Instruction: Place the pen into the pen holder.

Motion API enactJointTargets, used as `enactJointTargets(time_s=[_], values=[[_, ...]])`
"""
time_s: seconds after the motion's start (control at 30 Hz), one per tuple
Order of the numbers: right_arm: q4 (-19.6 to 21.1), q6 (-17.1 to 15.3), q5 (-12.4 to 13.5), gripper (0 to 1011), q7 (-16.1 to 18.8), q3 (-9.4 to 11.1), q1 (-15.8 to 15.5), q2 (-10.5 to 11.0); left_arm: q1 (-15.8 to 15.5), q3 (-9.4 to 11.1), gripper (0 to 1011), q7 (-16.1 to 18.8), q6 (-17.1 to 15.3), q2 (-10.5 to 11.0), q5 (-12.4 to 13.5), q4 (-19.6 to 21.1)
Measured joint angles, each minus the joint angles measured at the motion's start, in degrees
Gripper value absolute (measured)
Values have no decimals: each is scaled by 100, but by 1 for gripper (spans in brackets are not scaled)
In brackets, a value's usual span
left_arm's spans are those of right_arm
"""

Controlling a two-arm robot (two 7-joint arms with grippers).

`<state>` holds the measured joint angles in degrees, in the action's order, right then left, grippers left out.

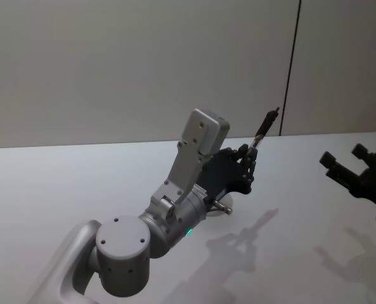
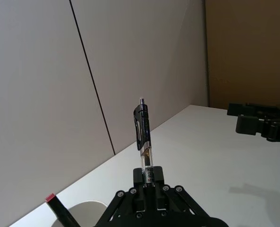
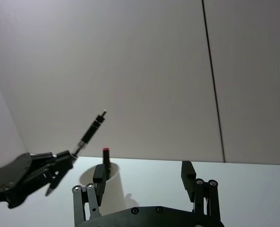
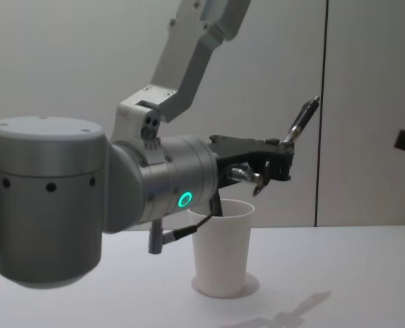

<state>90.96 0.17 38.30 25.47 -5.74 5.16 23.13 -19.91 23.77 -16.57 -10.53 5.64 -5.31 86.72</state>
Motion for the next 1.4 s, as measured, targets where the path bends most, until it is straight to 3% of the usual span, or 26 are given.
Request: enactJointTargets(time_s=[0.37,0.8,1.4], values=[[-415,-284,747,1001,627,-122,432,-229,0,0,137,0,0,0,0,0],[-1080,-629,1420,1001,1143,-272,1005,-516,1,0,137,0,0,0,0,0],[-1832,-914,1866,1001,1360,-510,1592,-857,0,0,137,0,0,1,-1,0]])
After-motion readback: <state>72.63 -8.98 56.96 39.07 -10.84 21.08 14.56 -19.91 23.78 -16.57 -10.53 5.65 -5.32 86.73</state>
